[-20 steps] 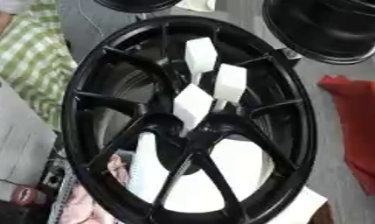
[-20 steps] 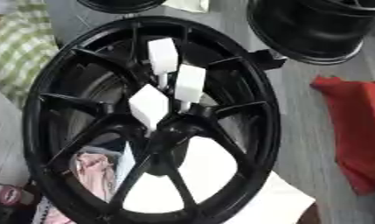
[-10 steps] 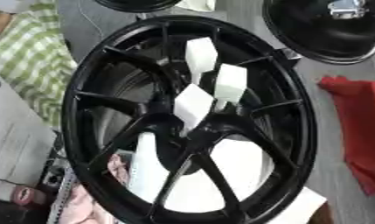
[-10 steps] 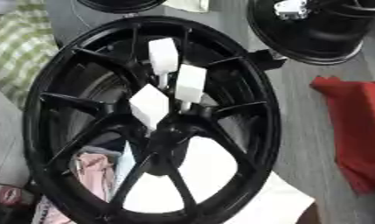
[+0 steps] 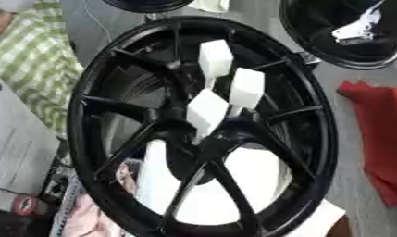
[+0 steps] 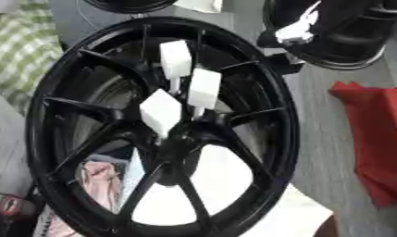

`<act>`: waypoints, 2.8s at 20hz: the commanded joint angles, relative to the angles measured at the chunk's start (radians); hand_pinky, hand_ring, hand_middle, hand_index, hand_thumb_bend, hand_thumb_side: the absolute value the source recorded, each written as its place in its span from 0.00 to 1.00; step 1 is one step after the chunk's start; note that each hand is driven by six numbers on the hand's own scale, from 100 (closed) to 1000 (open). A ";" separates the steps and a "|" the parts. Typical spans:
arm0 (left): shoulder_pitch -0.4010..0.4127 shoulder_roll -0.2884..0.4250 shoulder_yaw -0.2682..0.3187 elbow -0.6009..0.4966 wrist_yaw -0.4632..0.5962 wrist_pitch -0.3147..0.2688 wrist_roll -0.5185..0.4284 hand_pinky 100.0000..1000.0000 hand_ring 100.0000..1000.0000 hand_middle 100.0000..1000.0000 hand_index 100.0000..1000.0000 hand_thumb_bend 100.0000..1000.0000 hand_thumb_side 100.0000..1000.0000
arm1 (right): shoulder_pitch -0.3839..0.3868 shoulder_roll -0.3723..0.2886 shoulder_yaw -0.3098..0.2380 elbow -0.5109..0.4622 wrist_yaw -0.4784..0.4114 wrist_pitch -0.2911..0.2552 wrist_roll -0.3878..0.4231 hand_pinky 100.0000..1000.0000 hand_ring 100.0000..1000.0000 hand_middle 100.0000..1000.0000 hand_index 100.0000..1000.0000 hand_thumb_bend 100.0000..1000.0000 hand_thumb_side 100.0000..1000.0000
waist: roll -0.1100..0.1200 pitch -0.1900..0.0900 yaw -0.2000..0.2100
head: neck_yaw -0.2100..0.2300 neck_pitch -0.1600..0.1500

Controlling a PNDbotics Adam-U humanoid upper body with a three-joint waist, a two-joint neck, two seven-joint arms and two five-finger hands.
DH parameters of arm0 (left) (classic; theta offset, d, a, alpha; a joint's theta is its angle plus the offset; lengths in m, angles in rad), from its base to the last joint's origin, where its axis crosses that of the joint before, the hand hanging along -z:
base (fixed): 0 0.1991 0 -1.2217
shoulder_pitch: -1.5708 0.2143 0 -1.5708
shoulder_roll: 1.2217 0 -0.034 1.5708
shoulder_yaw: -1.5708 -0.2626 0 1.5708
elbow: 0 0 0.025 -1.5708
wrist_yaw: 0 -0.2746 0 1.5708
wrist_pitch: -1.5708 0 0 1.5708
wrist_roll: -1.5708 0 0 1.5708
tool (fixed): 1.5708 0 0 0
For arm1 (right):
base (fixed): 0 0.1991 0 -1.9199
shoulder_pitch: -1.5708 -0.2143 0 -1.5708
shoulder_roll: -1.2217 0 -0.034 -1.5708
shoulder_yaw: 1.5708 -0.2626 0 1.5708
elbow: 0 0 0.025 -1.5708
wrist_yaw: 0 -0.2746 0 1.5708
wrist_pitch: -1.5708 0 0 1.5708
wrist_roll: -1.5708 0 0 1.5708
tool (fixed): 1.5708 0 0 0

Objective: Pull the pin out of the wheel hub.

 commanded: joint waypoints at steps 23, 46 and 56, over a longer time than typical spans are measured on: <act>-0.003 0.021 -0.001 -0.020 0.005 0.003 -0.009 0.66 0.51 0.48 0.72 0.00 0.79 | -0.076 0.025 0.130 -0.189 -0.045 0.261 -0.126 0.82 0.83 0.72 0.83 0.51 0.15 | 0.011 -0.018 -0.004 | 0.015 -0.013; -0.001 0.018 -0.001 -0.020 0.006 0.003 -0.014 0.66 0.51 0.48 0.72 0.00 0.79 | -0.095 0.063 0.201 -0.187 -0.010 0.356 -0.076 0.82 0.83 0.70 0.81 0.59 0.17 | 0.019 -0.007 -0.019 | 0.019 0.002; -0.003 0.016 -0.002 -0.019 0.006 0.003 -0.018 0.66 0.51 0.48 0.72 0.00 0.80 | -0.093 0.082 0.220 -0.163 0.014 0.377 -0.051 0.81 0.83 0.71 0.79 0.57 0.18 | 0.018 0.005 -0.020 | 0.019 0.000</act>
